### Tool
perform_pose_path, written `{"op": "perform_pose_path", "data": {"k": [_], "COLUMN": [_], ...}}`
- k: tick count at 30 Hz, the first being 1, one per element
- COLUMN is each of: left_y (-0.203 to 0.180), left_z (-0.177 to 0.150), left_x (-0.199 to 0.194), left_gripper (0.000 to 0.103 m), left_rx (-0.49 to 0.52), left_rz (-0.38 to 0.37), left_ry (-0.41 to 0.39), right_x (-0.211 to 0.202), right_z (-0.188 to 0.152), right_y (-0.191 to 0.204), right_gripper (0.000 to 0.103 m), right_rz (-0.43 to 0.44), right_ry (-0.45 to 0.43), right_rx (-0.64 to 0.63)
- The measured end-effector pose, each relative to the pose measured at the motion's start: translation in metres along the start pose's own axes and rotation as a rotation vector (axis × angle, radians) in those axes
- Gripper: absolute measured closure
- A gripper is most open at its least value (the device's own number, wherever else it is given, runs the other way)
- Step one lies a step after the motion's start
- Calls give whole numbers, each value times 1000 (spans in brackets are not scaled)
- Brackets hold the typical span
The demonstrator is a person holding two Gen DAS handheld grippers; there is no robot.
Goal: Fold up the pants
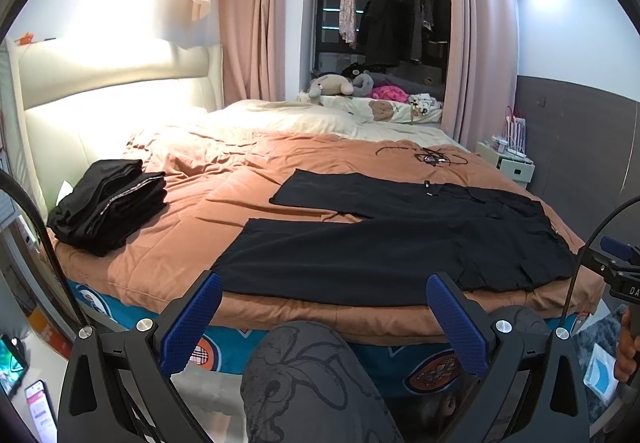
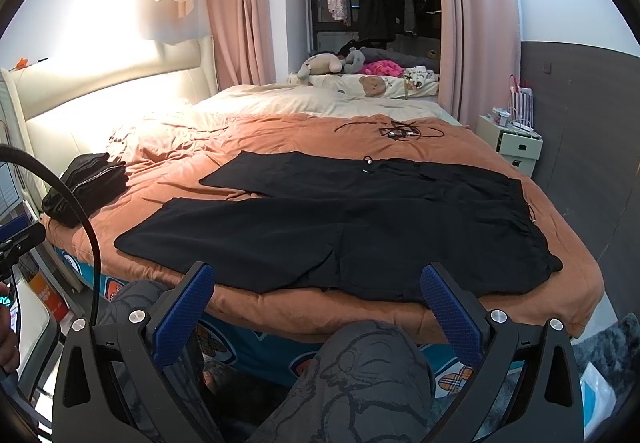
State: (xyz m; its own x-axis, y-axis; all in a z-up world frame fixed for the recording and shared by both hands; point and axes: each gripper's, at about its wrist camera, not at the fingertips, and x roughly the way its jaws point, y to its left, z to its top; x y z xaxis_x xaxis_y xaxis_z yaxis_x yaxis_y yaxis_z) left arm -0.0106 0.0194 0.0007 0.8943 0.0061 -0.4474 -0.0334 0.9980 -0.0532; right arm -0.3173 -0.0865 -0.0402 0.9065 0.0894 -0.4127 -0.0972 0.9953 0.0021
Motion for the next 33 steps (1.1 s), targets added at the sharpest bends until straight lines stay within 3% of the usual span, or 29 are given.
{"op": "perform_pose_path", "data": {"k": [16,33], "left_y": [3,25], "left_z": [0,0], "left_x": [5,56], "left_gripper": [0,0], "left_rx": [-6,-60], "left_rz": [2,9], "left_ry": [12,82], "right_x": [3,38], "right_z": [2,10], "right_y": [-4,-21], "right_gripper": [0,0], "right_rz": [-2,-47], "right_ry": [-3,54], "right_rx": [11,54]}}
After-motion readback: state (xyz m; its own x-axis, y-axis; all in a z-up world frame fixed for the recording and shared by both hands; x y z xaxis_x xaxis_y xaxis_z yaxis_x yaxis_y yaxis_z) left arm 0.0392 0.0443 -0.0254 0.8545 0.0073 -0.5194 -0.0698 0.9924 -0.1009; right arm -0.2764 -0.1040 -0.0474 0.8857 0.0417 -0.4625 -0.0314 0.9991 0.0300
